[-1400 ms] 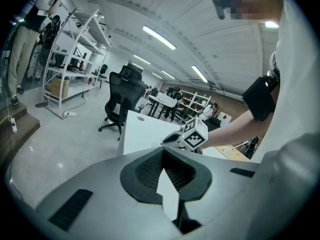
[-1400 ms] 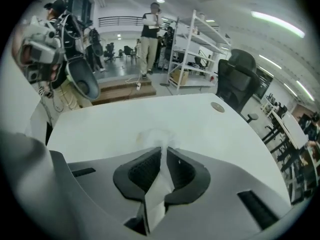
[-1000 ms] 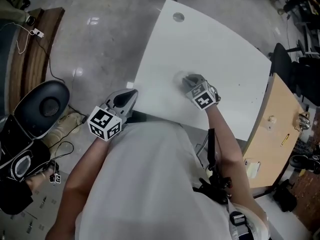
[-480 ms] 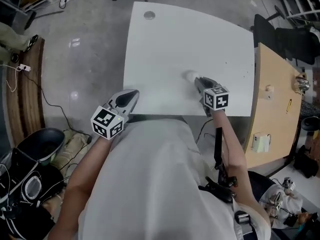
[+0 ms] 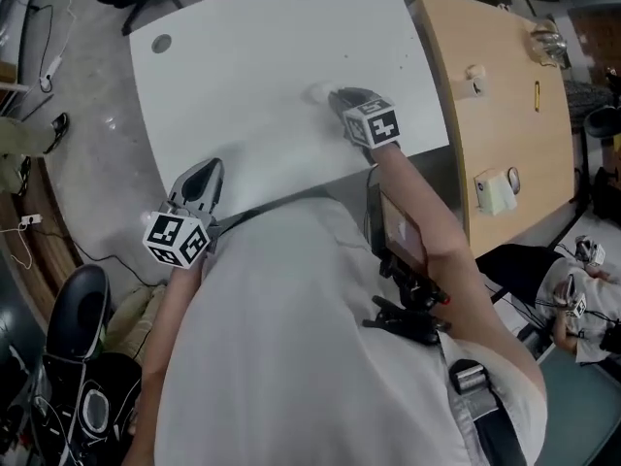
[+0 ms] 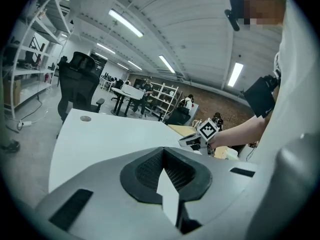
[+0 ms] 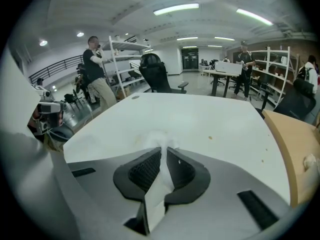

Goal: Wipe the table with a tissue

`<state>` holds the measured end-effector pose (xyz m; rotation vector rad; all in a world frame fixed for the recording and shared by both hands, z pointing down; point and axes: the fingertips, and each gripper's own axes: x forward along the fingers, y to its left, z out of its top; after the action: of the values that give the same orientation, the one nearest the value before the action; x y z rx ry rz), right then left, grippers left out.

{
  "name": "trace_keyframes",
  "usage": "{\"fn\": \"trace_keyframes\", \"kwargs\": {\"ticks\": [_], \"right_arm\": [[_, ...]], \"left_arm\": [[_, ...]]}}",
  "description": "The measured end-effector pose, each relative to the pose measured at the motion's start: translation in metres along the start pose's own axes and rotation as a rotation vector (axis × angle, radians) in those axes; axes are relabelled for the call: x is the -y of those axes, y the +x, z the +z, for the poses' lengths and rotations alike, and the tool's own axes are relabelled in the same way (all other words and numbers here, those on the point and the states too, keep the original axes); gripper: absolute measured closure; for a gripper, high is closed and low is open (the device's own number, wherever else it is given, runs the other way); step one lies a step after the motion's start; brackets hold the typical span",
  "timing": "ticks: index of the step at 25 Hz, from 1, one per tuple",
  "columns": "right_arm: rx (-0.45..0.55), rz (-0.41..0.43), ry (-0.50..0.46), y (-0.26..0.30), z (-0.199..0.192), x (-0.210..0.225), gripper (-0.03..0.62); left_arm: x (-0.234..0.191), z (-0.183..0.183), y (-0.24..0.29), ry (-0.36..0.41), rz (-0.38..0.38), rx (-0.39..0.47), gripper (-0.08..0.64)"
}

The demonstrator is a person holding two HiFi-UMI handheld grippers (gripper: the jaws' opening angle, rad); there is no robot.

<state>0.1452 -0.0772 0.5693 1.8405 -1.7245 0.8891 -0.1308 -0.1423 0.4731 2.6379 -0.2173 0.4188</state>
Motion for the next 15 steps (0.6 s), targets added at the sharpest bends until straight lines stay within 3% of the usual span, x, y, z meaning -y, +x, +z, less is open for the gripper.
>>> {"fn": "trace_keyframes", "kwargs": {"ticks": [7, 12, 15], "right_arm": [[0.038, -0.095, 0.06, -0.009, 0.01, 0.089, 0.549], [0.083, -0.175, 0.111, 0.001, 0.018, 0.147, 0.548], [0.054, -0.194, 0.103, 0.016, 0.019, 0.171, 0.548]], "left_arm": [[0.045, 0.006, 0.057, 0.006, -0.01, -0.031, 0.554], [0.056, 0.008, 0.079, 0.022, 0.034, -0.064, 0.555], [0.062, 0.009, 0.089, 0.023, 0.061, -0.077, 0.554]]}}
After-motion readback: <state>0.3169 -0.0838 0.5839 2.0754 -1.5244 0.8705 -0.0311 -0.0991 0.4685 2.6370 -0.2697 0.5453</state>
